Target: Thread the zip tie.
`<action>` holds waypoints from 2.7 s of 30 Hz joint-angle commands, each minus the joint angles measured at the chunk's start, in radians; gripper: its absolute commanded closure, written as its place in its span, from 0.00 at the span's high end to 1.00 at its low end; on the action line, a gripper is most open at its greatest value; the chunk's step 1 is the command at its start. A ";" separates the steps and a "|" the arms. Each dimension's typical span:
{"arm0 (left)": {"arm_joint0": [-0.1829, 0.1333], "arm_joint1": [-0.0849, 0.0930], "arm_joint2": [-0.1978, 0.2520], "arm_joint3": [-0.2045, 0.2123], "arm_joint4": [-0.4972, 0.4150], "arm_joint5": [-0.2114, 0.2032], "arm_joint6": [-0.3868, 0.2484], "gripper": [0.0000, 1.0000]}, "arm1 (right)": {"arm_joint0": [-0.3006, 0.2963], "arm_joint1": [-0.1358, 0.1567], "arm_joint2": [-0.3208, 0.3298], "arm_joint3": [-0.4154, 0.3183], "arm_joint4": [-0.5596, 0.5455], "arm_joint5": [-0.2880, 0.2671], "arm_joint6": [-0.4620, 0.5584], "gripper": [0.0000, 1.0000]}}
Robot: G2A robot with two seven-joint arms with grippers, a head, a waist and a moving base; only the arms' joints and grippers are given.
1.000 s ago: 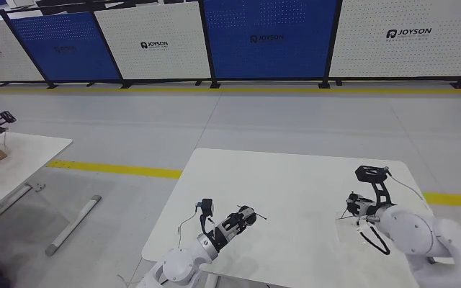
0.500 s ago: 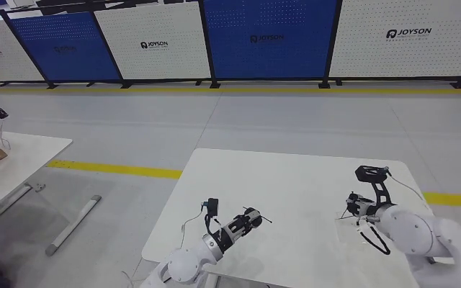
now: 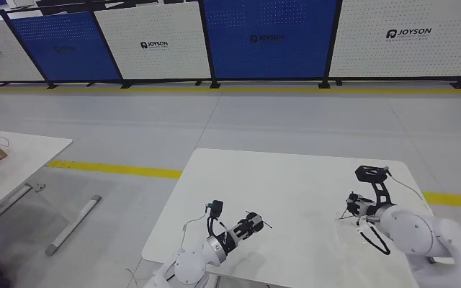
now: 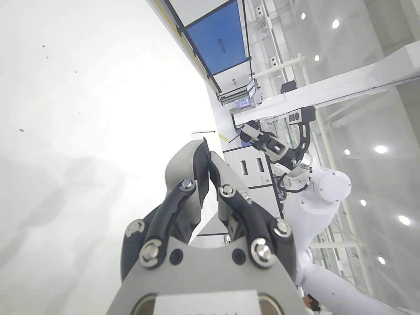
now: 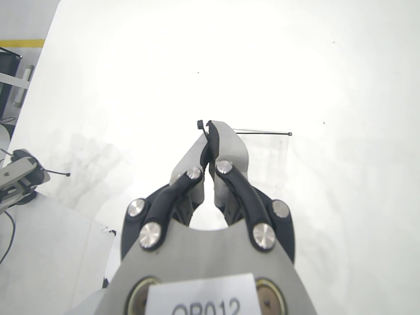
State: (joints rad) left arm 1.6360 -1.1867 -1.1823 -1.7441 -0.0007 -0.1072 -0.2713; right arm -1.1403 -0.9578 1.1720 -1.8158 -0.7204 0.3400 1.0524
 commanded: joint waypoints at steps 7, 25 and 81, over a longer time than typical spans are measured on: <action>-0.019 -0.011 0.022 0.003 0.000 -0.033 0.123 0.00 | 0.000 0.000 0.000 0.000 0.000 0.000 0.000 0.00; -0.019 -0.011 0.022 0.003 0.000 -0.033 0.123 0.00 | -0.262 -0.001 0.133 -0.157 0.209 -0.041 -0.281 0.00; -0.019 -0.011 0.022 0.003 0.000 -0.033 0.123 0.00 | -0.390 -0.101 -0.060 0.045 0.572 -0.501 -0.900 0.00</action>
State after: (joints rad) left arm 1.6173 -1.1974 -1.1607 -1.7410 -0.0008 -0.1404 -0.1481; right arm -1.5336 -1.0549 1.1169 -1.7787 -0.1433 -0.1625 0.1917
